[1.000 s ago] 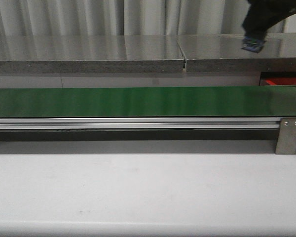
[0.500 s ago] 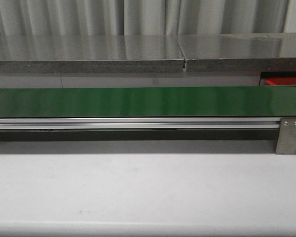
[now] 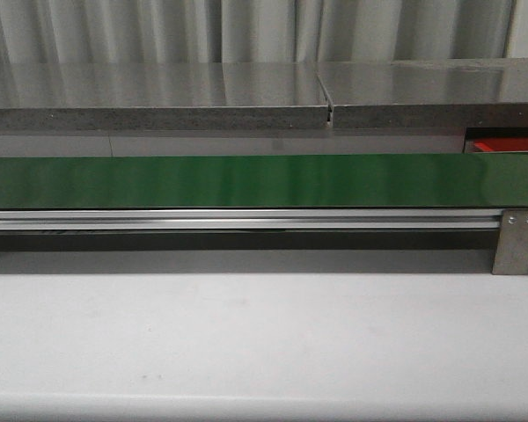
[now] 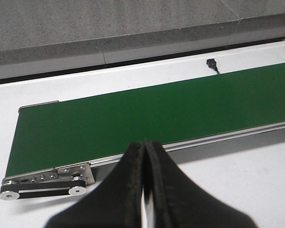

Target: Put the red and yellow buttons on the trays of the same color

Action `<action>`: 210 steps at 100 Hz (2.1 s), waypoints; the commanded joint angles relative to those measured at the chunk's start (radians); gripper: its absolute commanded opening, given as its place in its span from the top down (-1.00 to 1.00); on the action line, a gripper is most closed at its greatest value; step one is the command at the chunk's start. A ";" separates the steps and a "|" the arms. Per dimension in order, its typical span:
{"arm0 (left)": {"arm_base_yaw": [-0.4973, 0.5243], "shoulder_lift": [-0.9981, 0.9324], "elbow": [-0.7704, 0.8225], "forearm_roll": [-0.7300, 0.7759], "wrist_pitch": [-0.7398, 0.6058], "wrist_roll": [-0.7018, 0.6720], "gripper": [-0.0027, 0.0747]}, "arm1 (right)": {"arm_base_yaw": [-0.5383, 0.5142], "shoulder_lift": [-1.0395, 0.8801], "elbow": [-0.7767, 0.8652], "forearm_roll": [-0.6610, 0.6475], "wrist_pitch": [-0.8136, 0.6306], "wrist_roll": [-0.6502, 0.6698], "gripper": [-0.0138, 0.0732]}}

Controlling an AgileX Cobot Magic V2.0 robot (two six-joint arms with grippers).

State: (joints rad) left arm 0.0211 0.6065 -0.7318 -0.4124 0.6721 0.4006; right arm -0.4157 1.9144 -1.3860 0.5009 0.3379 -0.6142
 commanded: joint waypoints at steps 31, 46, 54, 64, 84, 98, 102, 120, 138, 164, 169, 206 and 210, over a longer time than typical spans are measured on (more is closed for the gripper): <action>-0.007 0.002 -0.027 -0.028 -0.063 -0.002 0.98 | -0.006 0.035 -0.027 0.090 -0.178 0.001 0.74; -0.007 0.002 -0.027 -0.028 -0.063 -0.002 0.98 | -0.006 0.069 -0.027 0.121 -0.180 0.001 0.73; -0.007 0.002 -0.027 -0.028 -0.063 -0.002 0.98 | -0.006 0.079 -0.027 0.141 -0.173 0.001 0.60; -0.007 0.002 -0.027 -0.028 -0.063 -0.002 0.98 | -0.005 0.079 -0.027 0.165 -0.173 0.001 0.16; -0.007 0.002 -0.027 -0.028 -0.063 -0.002 0.98 | -0.005 0.064 -0.027 0.191 -0.170 0.000 -0.67; -0.007 0.002 -0.027 -0.028 -0.063 -0.002 0.98 | -0.005 0.020 -0.024 0.189 -0.178 -0.001 -0.67; -0.007 0.002 -0.027 -0.028 -0.063 -0.002 0.98 | -0.005 0.000 -0.023 0.181 -0.176 -0.008 -0.67; -0.007 0.002 -0.027 -0.028 -0.063 -0.002 0.98 | 0.000 -0.122 0.047 0.148 -0.187 -0.036 -0.67; -0.007 0.002 -0.027 -0.028 -0.063 -0.002 0.98 | 0.033 -0.246 0.140 0.130 -0.200 -0.076 -0.35; -0.007 0.002 -0.027 -0.028 -0.063 -0.002 0.98 | 0.125 -0.428 0.276 0.122 -0.200 -0.090 0.88; -0.007 0.002 -0.027 -0.028 -0.063 -0.002 0.98 | 0.146 -0.458 0.300 0.122 -0.200 -0.090 0.89; -0.007 0.002 -0.027 -0.028 -0.063 -0.002 0.98 | 0.263 -0.677 0.428 0.122 -0.196 -0.090 0.89; -0.007 0.002 -0.027 -0.028 -0.063 -0.002 0.98 | 0.270 -0.694 0.441 0.122 -0.192 -0.090 0.89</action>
State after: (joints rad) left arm 0.0211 0.6065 -0.7318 -0.4124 0.6721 0.4006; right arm -0.1612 1.2890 -0.9401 0.6226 0.1930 -0.6934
